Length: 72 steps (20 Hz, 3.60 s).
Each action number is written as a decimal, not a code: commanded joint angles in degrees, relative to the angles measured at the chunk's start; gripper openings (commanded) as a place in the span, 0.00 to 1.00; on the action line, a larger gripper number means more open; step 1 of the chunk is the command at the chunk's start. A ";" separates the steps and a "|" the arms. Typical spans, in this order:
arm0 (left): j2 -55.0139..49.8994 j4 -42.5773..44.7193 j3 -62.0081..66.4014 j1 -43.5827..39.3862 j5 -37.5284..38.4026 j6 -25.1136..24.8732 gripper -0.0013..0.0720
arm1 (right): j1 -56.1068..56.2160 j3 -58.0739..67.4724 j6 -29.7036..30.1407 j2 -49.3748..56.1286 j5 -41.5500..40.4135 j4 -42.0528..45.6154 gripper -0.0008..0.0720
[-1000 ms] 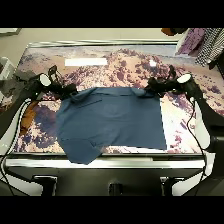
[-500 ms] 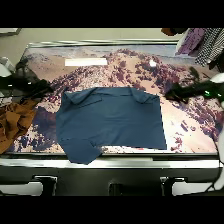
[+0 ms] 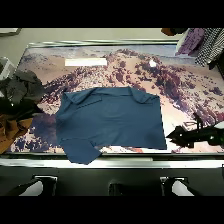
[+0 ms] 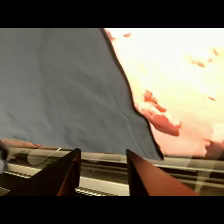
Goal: Fold the clothes and pants, and hang the long-sleeved shirts on hangers.
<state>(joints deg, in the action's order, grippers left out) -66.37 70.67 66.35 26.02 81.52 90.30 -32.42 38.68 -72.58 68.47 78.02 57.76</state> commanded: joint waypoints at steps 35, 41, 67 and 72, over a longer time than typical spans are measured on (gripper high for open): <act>1.62 -18.23 -34.77 13.88 -11.30 -18.34 0.72 | -0.52 -9.57 4.42 3.43 -8.20 -6.08 0.04; -0.15 -18.43 -37.00 10.56 -14.34 -18.29 0.72 | -0.52 -9.57 4.44 3.43 -9.20 -8.98 0.04; -2.14 -18.95 30.45 -7.85 -14.99 -5.01 0.03 | 27.39 56.26 -12.76 -4.02 -16.94 16.37 0.04; 4.81 -3.74 53.18 -7.82 -6.36 7.67 0.03 | 27.39 76.04 -11.98 -11.34 -11.02 16.46 0.04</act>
<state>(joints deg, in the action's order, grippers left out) -65.28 58.41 107.70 18.33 70.74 89.69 -5.37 104.03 -83.70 60.82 63.77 72.27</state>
